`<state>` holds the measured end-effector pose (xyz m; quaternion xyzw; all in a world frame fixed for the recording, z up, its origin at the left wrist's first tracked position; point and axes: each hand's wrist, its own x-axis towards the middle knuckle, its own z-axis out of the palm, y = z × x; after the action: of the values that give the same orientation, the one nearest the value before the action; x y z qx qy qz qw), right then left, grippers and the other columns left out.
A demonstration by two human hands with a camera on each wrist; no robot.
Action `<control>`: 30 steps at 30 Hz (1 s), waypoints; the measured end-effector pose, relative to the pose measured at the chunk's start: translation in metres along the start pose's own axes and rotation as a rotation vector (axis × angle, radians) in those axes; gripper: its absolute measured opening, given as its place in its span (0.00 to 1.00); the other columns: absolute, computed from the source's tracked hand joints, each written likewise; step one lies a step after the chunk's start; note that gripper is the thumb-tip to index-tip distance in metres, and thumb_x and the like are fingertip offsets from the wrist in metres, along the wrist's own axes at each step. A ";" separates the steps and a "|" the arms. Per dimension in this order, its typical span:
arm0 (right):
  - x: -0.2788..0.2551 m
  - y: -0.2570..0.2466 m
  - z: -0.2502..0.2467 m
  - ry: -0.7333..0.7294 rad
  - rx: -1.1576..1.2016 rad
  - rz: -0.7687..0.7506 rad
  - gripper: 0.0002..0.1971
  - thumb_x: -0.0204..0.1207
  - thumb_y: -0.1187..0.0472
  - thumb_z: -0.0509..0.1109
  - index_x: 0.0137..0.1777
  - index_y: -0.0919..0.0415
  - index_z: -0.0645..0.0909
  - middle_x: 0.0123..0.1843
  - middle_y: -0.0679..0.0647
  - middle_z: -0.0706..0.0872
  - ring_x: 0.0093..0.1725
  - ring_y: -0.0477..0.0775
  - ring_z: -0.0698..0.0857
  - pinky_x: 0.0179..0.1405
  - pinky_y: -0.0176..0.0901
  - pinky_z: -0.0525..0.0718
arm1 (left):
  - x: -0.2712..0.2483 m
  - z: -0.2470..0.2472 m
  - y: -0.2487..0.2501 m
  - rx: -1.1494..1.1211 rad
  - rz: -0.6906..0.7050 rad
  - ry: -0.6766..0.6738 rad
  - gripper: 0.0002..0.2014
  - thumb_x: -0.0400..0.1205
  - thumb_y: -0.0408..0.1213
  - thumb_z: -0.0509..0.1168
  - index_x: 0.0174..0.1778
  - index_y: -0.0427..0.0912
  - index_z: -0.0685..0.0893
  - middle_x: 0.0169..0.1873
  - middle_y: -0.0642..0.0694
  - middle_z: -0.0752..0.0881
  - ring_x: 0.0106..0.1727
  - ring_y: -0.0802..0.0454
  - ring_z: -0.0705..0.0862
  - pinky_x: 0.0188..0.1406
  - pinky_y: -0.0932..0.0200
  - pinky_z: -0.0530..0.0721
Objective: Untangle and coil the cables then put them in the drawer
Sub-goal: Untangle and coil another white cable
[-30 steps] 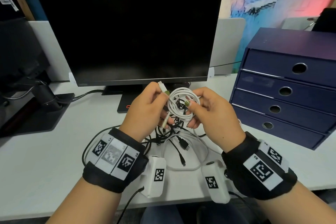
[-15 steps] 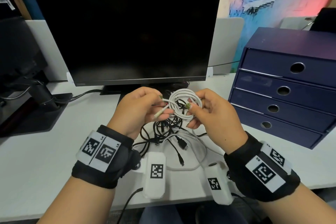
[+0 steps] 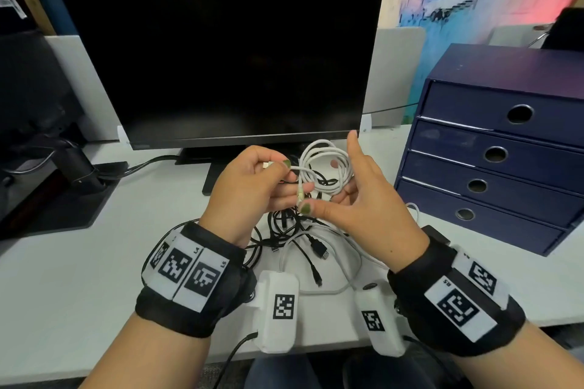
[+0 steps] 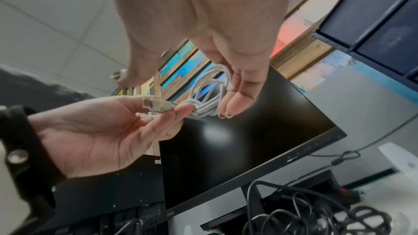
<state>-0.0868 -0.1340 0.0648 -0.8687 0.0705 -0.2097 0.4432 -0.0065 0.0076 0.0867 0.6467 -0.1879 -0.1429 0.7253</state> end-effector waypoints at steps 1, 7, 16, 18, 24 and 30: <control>-0.002 -0.001 0.000 -0.017 -0.012 -0.011 0.65 0.57 0.36 0.78 0.83 0.41 0.34 0.66 0.43 0.68 0.55 0.36 0.74 0.48 0.21 0.76 | -0.001 0.001 0.000 -0.010 0.001 -0.007 0.03 0.84 0.27 0.60 0.48 0.37 0.78 0.38 0.38 0.84 0.41 0.41 0.92 0.43 0.48 0.91; -0.001 0.001 0.002 0.069 -0.056 -0.080 0.50 0.68 0.45 0.77 0.83 0.38 0.47 0.64 0.41 0.70 0.47 0.35 0.75 0.45 0.19 0.75 | -0.001 0.003 -0.003 -0.003 0.043 0.005 0.03 0.84 0.27 0.62 0.48 0.38 0.79 0.40 0.37 0.86 0.42 0.42 0.92 0.43 0.48 0.91; 0.007 0.004 0.002 0.164 0.127 -0.086 0.23 0.77 0.64 0.71 0.71 0.48 0.77 0.42 0.50 0.85 0.34 0.50 0.79 0.41 0.36 0.83 | 0.003 -0.001 -0.010 0.129 0.124 -0.002 0.04 0.83 0.32 0.64 0.47 0.40 0.84 0.38 0.37 0.88 0.36 0.48 0.88 0.36 0.51 0.89; 0.007 0.003 0.004 0.128 0.114 -0.080 0.24 0.76 0.65 0.72 0.71 0.49 0.77 0.41 0.48 0.84 0.33 0.46 0.79 0.40 0.33 0.81 | 0.003 0.001 -0.012 0.161 0.154 0.001 0.04 0.83 0.32 0.65 0.47 0.41 0.85 0.39 0.37 0.87 0.37 0.48 0.87 0.37 0.53 0.88; 0.007 0.004 0.001 0.094 0.252 -0.014 0.26 0.76 0.66 0.71 0.74 0.52 0.74 0.46 0.51 0.88 0.37 0.49 0.85 0.42 0.32 0.84 | 0.008 -0.005 -0.014 0.161 0.180 0.044 0.05 0.81 0.37 0.68 0.40 0.50 0.86 0.40 0.51 0.90 0.46 0.53 0.89 0.54 0.51 0.87; 0.004 -0.004 -0.005 -0.010 0.439 -0.048 0.22 0.77 0.75 0.68 0.67 0.53 0.78 0.44 0.45 0.87 0.33 0.33 0.83 0.33 0.24 0.78 | 0.009 -0.006 -0.006 -0.016 0.233 -0.016 0.04 0.84 0.36 0.62 0.48 0.39 0.80 0.50 0.45 0.91 0.49 0.43 0.90 0.43 0.52 0.89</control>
<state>-0.0852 -0.1362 0.0718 -0.7538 0.0004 -0.2263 0.6170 0.0042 0.0079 0.0806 0.6136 -0.2665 -0.0645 0.7404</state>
